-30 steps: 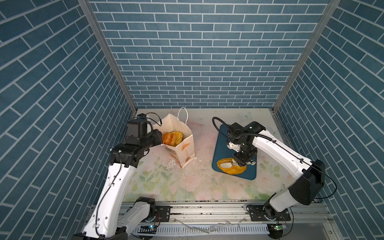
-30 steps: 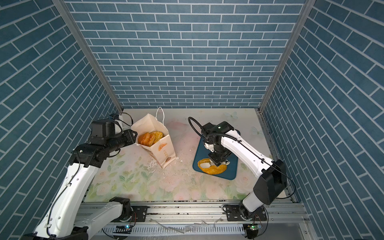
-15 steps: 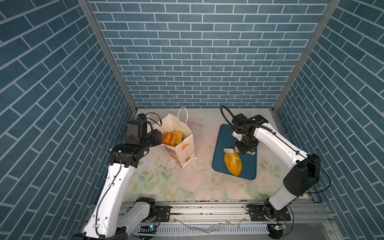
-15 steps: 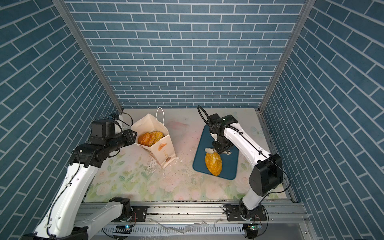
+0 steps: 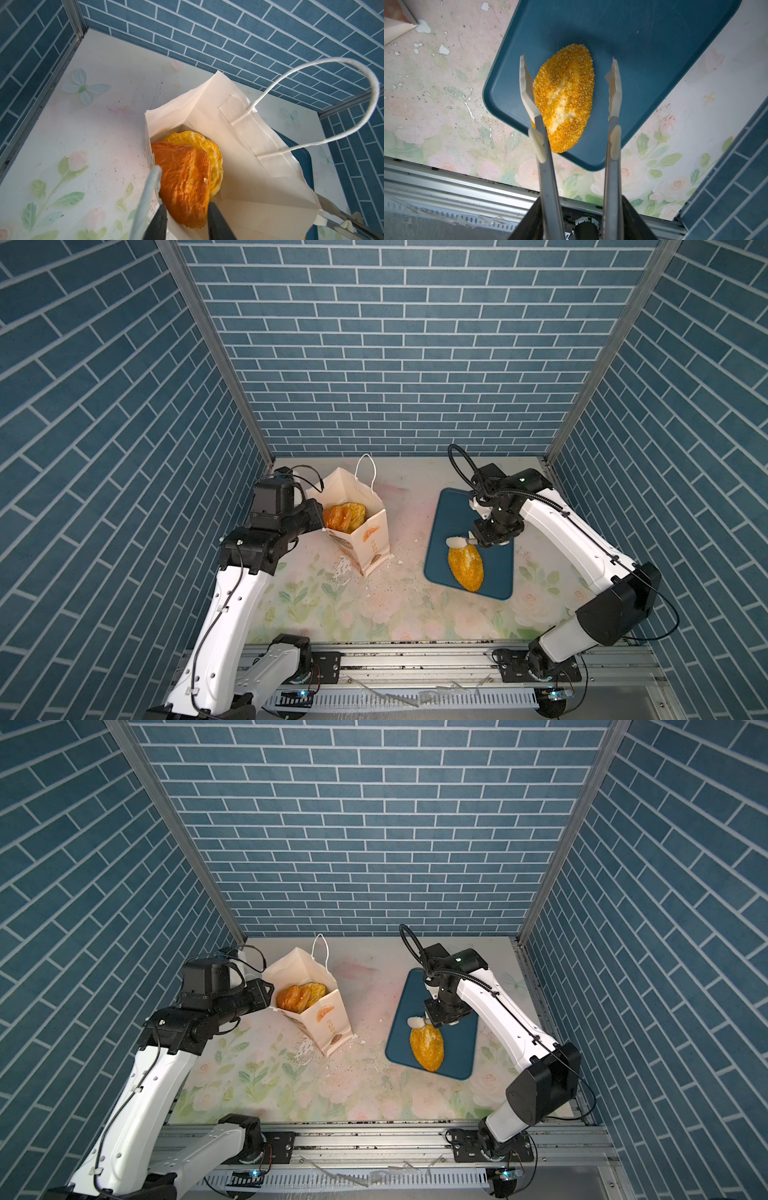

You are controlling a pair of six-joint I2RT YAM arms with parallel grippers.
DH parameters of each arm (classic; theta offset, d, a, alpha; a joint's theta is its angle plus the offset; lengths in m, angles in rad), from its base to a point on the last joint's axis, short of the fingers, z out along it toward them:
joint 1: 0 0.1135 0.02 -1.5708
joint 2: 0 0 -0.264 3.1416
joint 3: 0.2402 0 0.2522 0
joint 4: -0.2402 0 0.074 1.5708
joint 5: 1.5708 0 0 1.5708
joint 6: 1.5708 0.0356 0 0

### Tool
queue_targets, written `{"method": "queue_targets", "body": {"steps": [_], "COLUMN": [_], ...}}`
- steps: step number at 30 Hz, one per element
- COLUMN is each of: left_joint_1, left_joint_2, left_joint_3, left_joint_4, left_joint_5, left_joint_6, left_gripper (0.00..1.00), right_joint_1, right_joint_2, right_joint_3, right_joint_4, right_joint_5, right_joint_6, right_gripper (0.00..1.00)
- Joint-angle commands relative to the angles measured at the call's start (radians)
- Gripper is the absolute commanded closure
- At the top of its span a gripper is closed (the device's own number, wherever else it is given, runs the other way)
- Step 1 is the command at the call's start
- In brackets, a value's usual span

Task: Place the fake bread into the paper bag
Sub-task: 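Lower the tongs onto the sesame oval bun and squeeze them closed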

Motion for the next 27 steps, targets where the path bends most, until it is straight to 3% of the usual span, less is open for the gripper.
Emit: {"method": "queue_targets", "body": {"steps": [1, 16, 27], "left_joint_1": [0.005, 0.006, 0.006], "left_joint_2": [0.008, 0.014, 0.002], "left_joint_3": [0.007, 0.012, 0.015], "left_joint_4": [0.014, 0.017, 0.013], "left_joint_5": [0.006, 0.010, 0.007], "left_joint_6": [0.004, -0.003, -0.002], "left_gripper": [0.65, 0.65, 0.65], "right_joint_1": [0.007, 0.020, 0.021], "right_joint_2": [-0.027, 0.015, -0.018], "right_joint_3": [-0.040, -0.140, -0.077], "right_joint_4": [-0.018, 0.049, 0.028], "right_joint_5": [-0.052, -0.088, -0.015], "right_joint_6": [0.071, 0.076, 0.074], "right_gripper": [0.45, 0.42, 0.59]}}
